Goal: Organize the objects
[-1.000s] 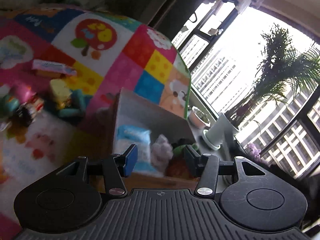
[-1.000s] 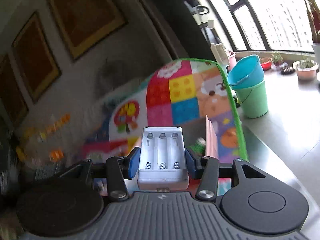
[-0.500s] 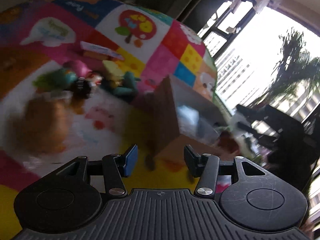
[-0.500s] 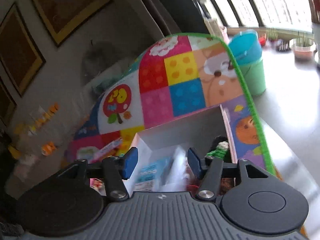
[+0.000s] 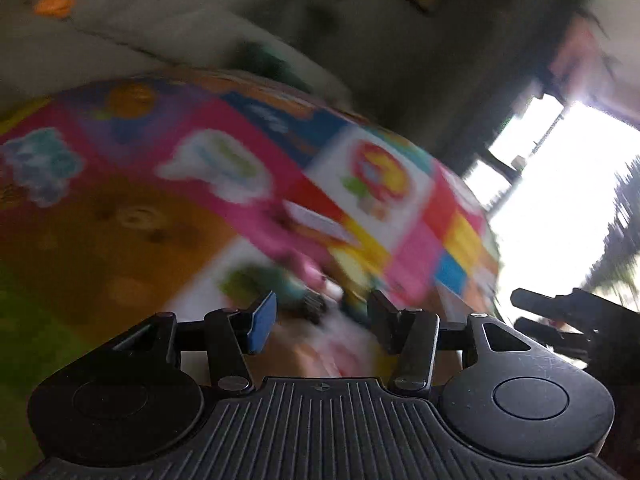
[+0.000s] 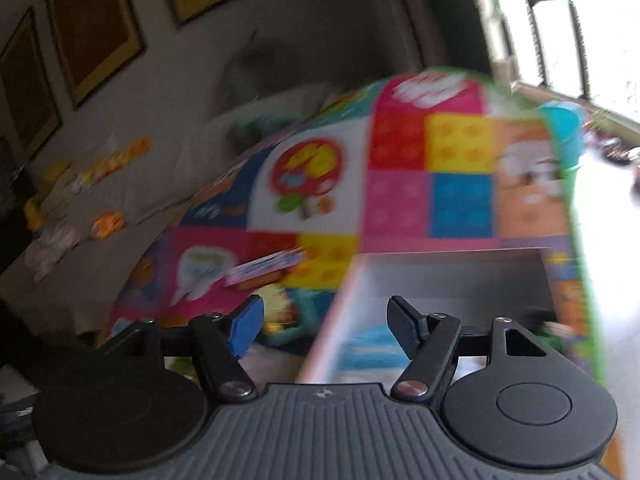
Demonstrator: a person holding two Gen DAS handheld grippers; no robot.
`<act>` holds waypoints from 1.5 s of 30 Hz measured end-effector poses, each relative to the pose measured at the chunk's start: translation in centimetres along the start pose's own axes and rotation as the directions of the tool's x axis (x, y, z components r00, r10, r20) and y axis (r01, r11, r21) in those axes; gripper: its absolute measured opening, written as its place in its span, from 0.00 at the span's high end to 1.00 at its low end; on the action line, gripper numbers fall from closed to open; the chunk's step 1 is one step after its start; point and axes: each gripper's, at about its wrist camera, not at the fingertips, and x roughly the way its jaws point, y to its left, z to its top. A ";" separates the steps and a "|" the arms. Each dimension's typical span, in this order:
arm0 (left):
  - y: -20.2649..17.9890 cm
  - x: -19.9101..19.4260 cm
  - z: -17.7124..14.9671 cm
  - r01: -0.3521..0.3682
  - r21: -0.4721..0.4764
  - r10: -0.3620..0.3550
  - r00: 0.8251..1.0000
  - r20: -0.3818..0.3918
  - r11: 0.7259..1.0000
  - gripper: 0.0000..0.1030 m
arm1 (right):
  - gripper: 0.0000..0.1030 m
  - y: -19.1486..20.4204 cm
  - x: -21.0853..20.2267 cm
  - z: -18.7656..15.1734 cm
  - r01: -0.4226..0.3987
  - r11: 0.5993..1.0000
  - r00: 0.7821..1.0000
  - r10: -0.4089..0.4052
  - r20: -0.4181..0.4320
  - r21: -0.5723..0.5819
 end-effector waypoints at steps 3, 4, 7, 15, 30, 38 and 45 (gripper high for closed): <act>2.8 1.5 0.4 -0.027 -0.081 0.025 0.999 -0.021 0.996 0.47 | 0.14 4.0 5.6 3.4 -0.020 1.000 0.995 0.018 -0.099 -0.022; 3.6 1.9 0.3 -0.019 -0.099 0.015 0.999 -0.040 0.995 0.48 | 0.14 5.4 7.9 4.5 -0.019 0.999 0.991 0.015 -0.131 -0.031; 5.0 2.8 -0.1 0.017 -0.121 -0.029 0.994 -0.102 0.993 0.49 | 0.15 9.2 15.6 7.2 0.024 0.997 0.975 -0.040 -0.220 -0.073; 5.9 2.4 -1.5 0.160 -0.138 -0.187 0.959 -0.213 0.978 0.49 | 0.44 12.8 31.3 8.4 0.158 0.956 0.942 -0.221 -0.251 -0.246; 4.3 3.7 -2.4 0.173 -0.194 -0.213 0.954 -0.212 0.966 0.49 | 0.47 11.2 20.4 1.5 -0.089 0.884 0.867 -0.158 -0.472 -0.459; 0.7 5.5 -3.9 0.208 -0.161 -0.250 0.917 -0.310 0.965 0.49 | 0.42 8.5 8.5 1.8 -0.061 0.912 0.944 -0.080 -0.321 -0.406; -1.2 1.4 -2.3 0.255 0.065 -0.231 0.939 -0.256 0.965 0.49 | 0.27 5.0 -0.1 -3.9 -0.040 0.905 0.982 -0.042 -0.184 -0.424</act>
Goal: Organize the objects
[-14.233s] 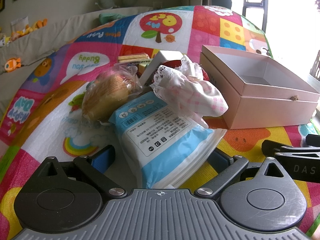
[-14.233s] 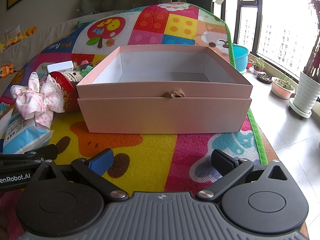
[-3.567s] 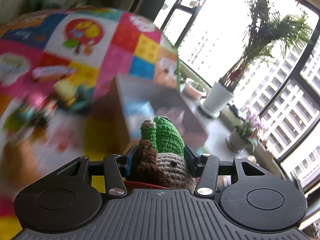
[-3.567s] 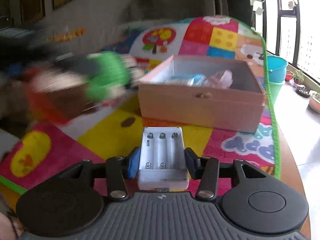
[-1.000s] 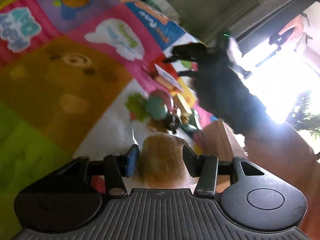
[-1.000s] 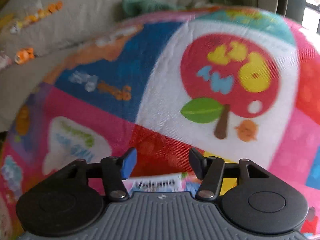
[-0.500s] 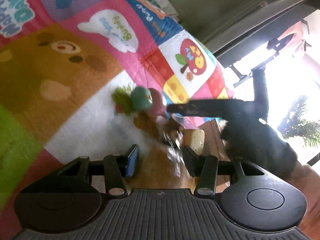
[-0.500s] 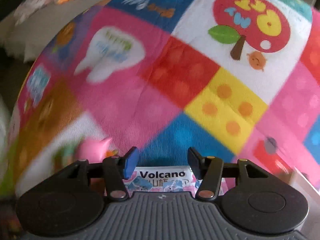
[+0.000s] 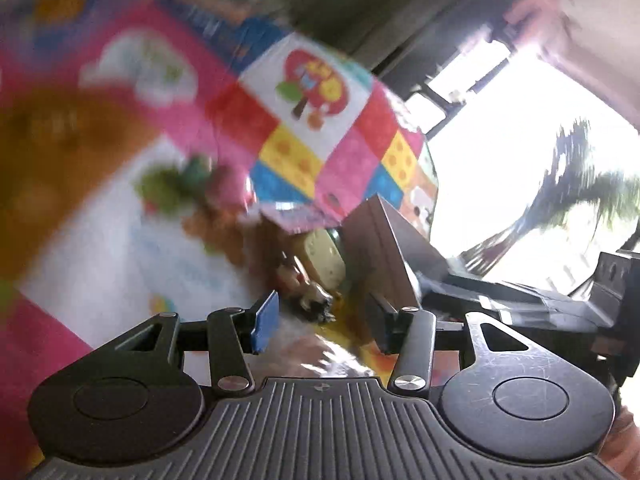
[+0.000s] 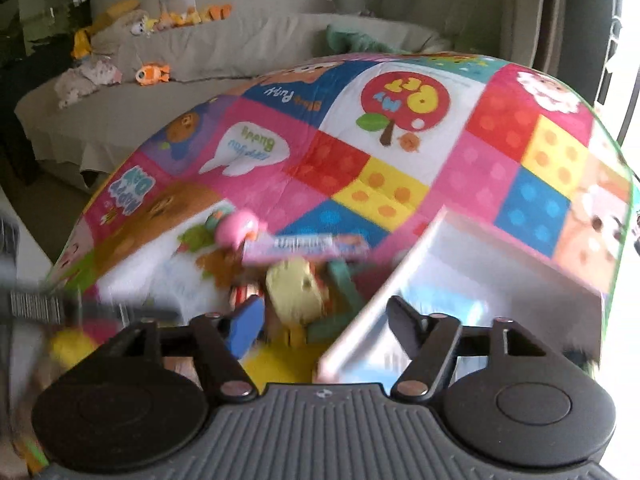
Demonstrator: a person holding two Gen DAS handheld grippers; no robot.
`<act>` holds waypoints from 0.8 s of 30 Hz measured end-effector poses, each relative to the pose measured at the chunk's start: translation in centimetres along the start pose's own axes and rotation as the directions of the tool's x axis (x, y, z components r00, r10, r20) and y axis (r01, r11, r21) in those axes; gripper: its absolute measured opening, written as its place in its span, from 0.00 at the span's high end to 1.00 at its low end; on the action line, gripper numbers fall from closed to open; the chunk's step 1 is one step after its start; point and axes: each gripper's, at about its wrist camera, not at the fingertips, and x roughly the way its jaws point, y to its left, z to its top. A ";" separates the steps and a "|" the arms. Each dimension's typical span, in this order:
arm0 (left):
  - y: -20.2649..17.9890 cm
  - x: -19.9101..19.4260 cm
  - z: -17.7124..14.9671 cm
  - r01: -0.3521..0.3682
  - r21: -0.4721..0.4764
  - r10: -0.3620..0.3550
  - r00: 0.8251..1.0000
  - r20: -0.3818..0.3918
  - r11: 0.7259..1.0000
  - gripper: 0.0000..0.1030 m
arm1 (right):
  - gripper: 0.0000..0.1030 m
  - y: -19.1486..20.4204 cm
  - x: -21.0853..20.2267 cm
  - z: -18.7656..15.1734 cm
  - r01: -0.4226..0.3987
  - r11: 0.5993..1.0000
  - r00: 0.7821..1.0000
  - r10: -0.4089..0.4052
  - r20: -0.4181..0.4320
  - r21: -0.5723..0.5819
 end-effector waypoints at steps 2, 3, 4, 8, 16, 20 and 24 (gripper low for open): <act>-1.5 -1.2 -0.3 -0.031 0.165 0.037 0.999 -0.035 0.986 0.49 | 0.26 0.1 -1.2 -2.6 0.005 1.000 1.000 -0.005 0.011 -0.011; -2.3 -1.3 -0.6 -0.051 0.245 0.069 0.996 -0.065 0.968 0.49 | 0.24 0.2 -1.5 -3.7 0.004 1.000 1.000 -0.004 0.012 -0.011; -3.2 -1.4 -1.0 -0.077 0.321 0.112 0.989 -0.092 0.944 0.49 | 0.18 0.3 -1.8 -4.9 0.001 1.000 1.000 -0.001 0.018 -0.003; -5.4 -0.4 -2.1 -0.106 0.452 0.197 0.968 -0.158 0.886 0.49 | 0.16 0.6 -2.6 -8.3 -0.003 0.999 0.999 0.001 0.048 0.034; -7.4 4.8 -2.4 -0.114 0.523 0.268 0.936 -0.228 0.844 0.33 | 0.12 1.0 -4.1 -11.5 -0.049 0.996 0.996 0.042 0.083 0.074; -7.8 5.1 -2.8 -0.076 0.526 0.269 0.915 -0.301 0.847 0.34 | 0.12 0.8 -4.7 -12.8 -0.037 0.995 0.996 0.029 0.090 0.092; -8.0 3.9 -3.9 -0.068 0.564 0.287 0.906 -0.310 0.823 0.37 | 0.09 0.6 -4.9 -13.4 -0.049 0.993 0.994 0.038 0.098 0.111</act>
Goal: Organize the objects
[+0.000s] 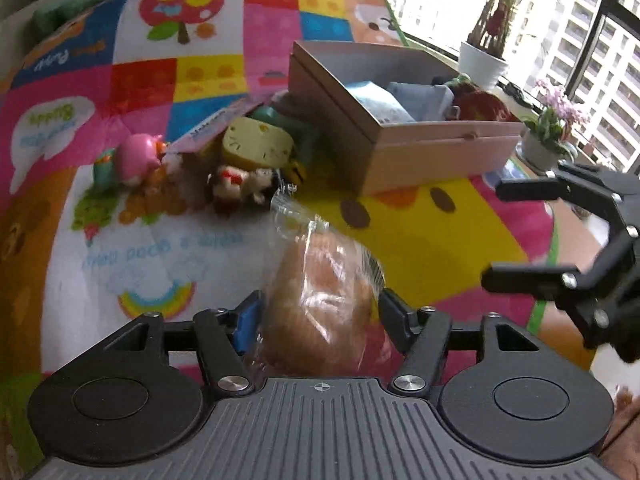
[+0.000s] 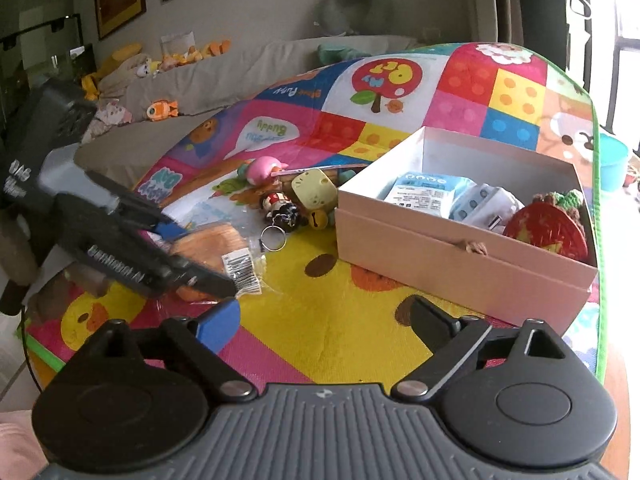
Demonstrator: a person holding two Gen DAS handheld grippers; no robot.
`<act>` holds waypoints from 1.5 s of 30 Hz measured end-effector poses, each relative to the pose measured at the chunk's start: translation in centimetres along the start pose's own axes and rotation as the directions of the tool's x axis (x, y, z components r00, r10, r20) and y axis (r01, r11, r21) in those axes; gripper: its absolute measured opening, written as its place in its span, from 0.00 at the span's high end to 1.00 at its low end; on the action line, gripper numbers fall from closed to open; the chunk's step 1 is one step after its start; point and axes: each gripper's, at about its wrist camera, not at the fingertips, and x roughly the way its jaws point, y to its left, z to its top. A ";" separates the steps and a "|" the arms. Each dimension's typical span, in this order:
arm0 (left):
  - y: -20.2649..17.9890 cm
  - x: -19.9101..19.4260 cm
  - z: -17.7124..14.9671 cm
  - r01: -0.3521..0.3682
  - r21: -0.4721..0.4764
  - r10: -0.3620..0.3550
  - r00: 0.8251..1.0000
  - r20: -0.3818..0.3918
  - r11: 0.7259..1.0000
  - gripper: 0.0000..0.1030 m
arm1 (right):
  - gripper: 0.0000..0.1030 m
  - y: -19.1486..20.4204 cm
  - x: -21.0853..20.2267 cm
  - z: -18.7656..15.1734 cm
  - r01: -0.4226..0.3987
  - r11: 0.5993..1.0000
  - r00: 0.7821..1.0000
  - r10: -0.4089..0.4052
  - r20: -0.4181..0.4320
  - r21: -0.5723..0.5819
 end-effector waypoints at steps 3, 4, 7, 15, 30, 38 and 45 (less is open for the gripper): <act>0.7 -1.4 -0.9 0.001 -0.068 0.003 0.998 0.057 0.998 0.48 | 0.09 0.3 0.1 0.1 0.001 1.000 1.000 -0.001 0.004 -0.009; 1.2 -2.1 -1.1 0.000 -0.104 0.010 0.996 0.087 0.995 0.49 | 0.09 0.5 0.1 0.2 -0.001 1.000 1.000 0.001 0.008 -0.014; 3.0 -4.3 -1.9 -0.005 -0.211 0.042 0.984 0.171 0.977 0.49 | 0.09 1.4 0.5 1.2 -0.006 0.999 1.000 0.007 0.021 -0.049; 8.8 -8.4 -4.2 -0.020 -0.422 0.157 0.944 0.291 0.907 0.50 | 0.09 6.3 8.2 7.8 -0.071 0.985 0.997 0.073 0.006 -0.158; 11.2 -8.2 -7.3 0.085 -0.496 0.092 0.942 0.322 0.864 0.50 | 0.43 11.8 22.1 13.0 0.001 0.983 0.992 -0.024 -0.126 -0.182; 8.9 -6.9 -6.8 0.088 -0.453 0.041 0.963 0.267 0.887 0.50 | 0.45 7.5 9.0 9.0 -0.098 0.980 0.992 0.083 -0.092 -0.174; 4.0 -5.9 -2.6 0.136 -0.364 -0.030 0.959 0.281 0.922 0.50 | 0.45 2.9 -1.3 2.1 0.005 0.986 1.000 -0.009 -0.022 -0.165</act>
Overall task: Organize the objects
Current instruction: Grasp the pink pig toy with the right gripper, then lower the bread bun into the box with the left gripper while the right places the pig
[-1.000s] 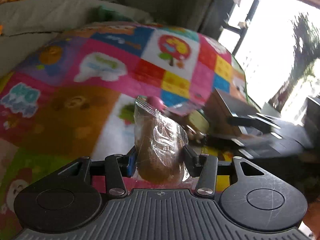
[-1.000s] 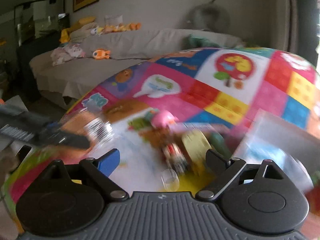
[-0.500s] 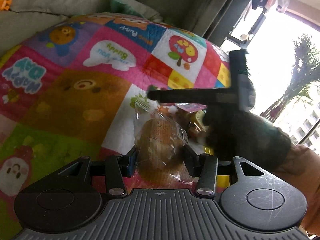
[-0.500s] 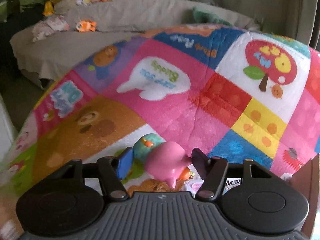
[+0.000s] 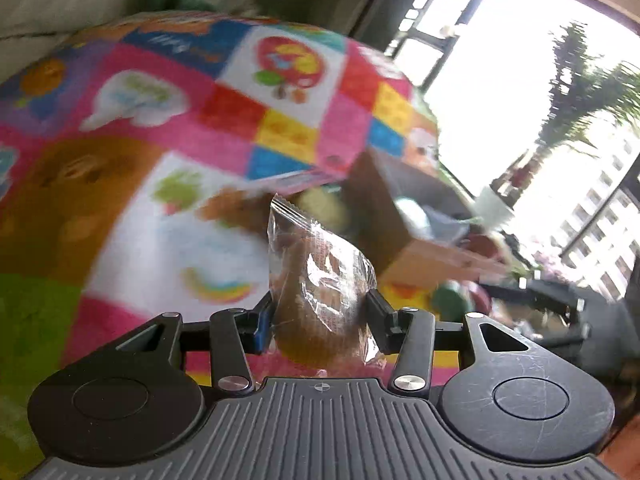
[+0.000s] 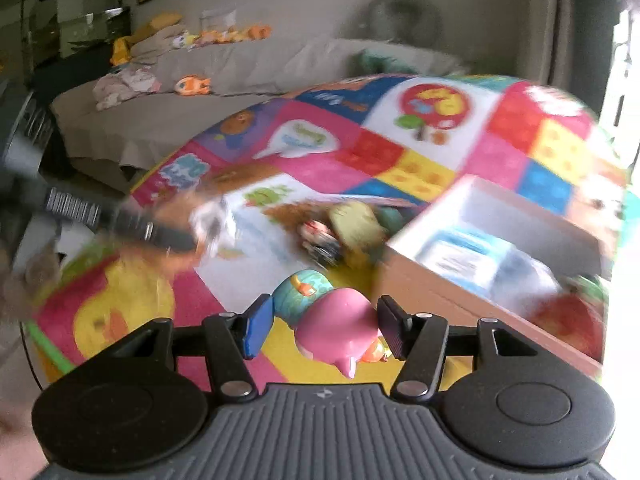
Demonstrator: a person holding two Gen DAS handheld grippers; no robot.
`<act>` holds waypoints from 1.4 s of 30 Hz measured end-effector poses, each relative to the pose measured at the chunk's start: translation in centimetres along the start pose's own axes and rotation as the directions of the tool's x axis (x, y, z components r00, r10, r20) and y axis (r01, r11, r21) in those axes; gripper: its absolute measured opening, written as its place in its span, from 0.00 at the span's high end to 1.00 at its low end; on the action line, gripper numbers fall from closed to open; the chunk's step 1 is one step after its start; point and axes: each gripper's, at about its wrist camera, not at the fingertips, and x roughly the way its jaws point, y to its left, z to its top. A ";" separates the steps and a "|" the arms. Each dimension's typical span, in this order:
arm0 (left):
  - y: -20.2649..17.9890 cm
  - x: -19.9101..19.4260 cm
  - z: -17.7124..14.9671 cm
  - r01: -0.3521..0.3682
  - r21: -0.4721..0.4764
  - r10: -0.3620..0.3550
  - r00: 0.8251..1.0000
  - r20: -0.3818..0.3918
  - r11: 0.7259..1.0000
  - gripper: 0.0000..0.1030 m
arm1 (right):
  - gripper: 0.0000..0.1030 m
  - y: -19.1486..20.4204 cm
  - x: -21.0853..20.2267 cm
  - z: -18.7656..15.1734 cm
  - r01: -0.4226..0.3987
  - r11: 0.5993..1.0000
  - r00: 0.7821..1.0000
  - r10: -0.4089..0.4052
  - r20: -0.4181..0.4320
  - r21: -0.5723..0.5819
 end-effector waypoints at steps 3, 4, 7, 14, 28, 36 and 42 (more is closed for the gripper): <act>-3.2 2.0 1.7 0.050 0.020 -0.050 0.999 -0.002 0.999 0.50 | 0.45 -1.1 -2.5 -2.2 0.041 0.998 0.998 -0.043 0.044 0.039; -4.3 3.0 2.5 0.062 0.028 -0.062 0.998 -0.003 0.998 0.50 | 0.45 -1.5 -3.1 -2.7 0.041 0.997 0.997 -0.045 0.059 0.058; -7.4 6.4 5.0 0.077 0.056 -0.077 0.997 -0.005 0.995 0.50 | 0.45 -2.7 -4.2 -3.9 0.047 0.992 0.992 -0.060 0.111 0.115; -11.9 16.4 11.3 0.050 0.058 -0.055 0.996 0.074 0.997 0.50 | 0.45 -5.6 -4.4 -5.6 0.029 0.973 0.983 -0.070 0.170 0.231; -11.8 19.2 13.5 -0.109 0.112 0.098 0.990 0.103 0.988 0.51 | 0.45 -8.5 -4.9 -7.5 0.080 0.950 0.973 -0.141 0.185 0.302; -12.5 17.4 12.9 0.073 0.093 -0.079 0.994 0.069 0.993 0.51 | 0.45 -13.2 -7.1 -0.2 0.153 0.936 0.918 -0.254 0.306 0.318; -8.8 10.5 10.0 0.093 0.082 -0.106 0.979 0.175 0.992 0.51 | 0.25 -18.7 -2.5 7.7 0.189 0.927 0.930 -0.275 0.243 0.325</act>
